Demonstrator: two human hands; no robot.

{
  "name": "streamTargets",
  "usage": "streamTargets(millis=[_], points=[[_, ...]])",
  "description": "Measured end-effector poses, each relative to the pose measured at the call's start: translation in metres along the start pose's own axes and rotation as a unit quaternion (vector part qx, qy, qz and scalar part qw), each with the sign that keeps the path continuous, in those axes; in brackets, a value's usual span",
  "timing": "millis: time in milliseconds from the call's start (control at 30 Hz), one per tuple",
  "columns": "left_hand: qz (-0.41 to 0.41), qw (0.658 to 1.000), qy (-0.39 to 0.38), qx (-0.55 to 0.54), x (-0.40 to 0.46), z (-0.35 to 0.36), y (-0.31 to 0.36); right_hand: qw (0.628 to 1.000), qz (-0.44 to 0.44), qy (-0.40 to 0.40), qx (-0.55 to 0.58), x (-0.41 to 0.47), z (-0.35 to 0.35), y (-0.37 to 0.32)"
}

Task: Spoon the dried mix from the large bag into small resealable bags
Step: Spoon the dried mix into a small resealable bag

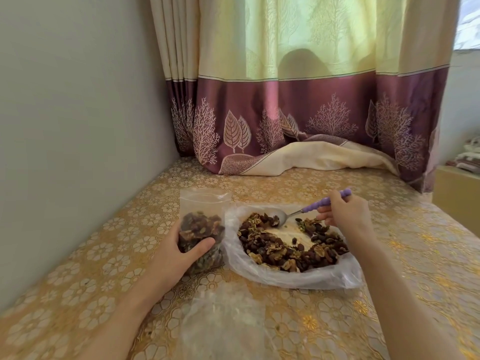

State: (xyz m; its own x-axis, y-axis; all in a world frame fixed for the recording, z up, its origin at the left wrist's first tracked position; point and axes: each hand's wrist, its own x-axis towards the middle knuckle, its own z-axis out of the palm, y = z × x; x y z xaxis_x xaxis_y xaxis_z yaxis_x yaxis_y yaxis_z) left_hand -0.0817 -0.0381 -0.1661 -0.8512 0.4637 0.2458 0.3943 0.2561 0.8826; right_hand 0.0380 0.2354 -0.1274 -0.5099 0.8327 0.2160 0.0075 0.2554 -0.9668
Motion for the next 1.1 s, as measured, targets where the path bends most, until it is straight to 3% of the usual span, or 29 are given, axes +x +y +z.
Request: streamTargets(millis=[233,467,733,1100], points=[[-0.004,1.000,-0.006,-0.006,0.000,0.000,0.000,0.993,0.079,-0.067,0.050,-0.007,0.015,-0.003],[-0.001,1.000,-0.009,-0.014,0.001,0.000,-0.001,0.990,0.112,-0.027,0.087,-0.010,0.008,-0.004],[0.005,1.000,-0.006,-0.008,0.000,0.000,0.000,0.989,0.114,0.032,0.087,-0.006,0.000,-0.004],[0.006,1.000,-0.010,-0.009,0.000,-0.001,-0.001,0.985,0.028,0.007,0.172,-0.017,0.015,-0.052]])
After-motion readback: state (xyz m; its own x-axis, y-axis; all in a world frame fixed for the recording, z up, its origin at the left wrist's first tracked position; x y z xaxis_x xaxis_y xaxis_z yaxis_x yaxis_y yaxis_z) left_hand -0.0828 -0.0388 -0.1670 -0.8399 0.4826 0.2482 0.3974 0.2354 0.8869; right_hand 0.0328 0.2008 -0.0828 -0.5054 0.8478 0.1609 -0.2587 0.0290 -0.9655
